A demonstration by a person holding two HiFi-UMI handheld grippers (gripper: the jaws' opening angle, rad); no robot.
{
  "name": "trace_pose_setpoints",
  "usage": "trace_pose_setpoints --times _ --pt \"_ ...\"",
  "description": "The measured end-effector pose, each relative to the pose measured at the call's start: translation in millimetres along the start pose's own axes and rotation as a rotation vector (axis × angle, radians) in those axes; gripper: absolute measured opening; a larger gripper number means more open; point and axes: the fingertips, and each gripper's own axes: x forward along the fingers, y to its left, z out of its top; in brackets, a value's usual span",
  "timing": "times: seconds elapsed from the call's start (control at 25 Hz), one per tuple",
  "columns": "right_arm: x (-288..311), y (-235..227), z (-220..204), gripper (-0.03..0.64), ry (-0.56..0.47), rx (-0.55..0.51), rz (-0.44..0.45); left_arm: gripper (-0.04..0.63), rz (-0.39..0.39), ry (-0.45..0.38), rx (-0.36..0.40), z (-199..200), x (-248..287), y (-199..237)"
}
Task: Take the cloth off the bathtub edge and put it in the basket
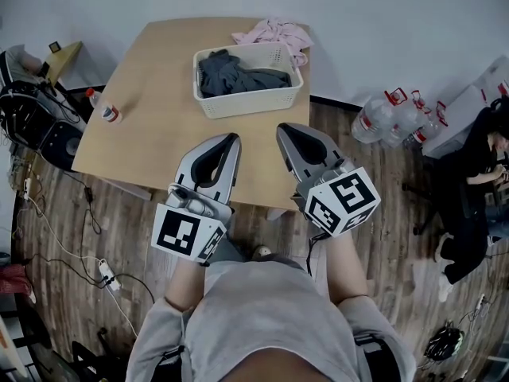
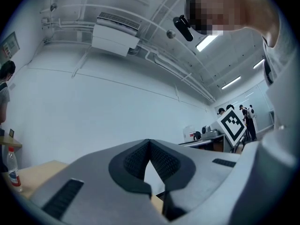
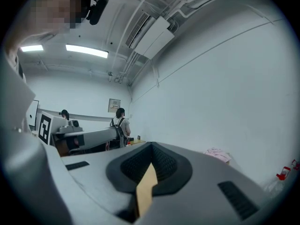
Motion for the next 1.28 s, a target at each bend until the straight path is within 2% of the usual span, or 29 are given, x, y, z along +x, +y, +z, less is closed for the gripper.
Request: trace_pose_setpoints --times 0.32,0.64,1.28 --pt "-2 11 6 0.009 -0.014 -0.007 -0.019 -0.003 -0.048 -0.013 0.0 9 -2 -1" --pt "4 47 12 0.009 -0.033 -0.008 -0.078 -0.003 -0.083 -0.008 -0.003 18 -35 18" --pt "8 131 5 0.009 -0.035 -0.035 -0.276 -0.003 -0.162 -0.007 -0.033 28 -117 55"
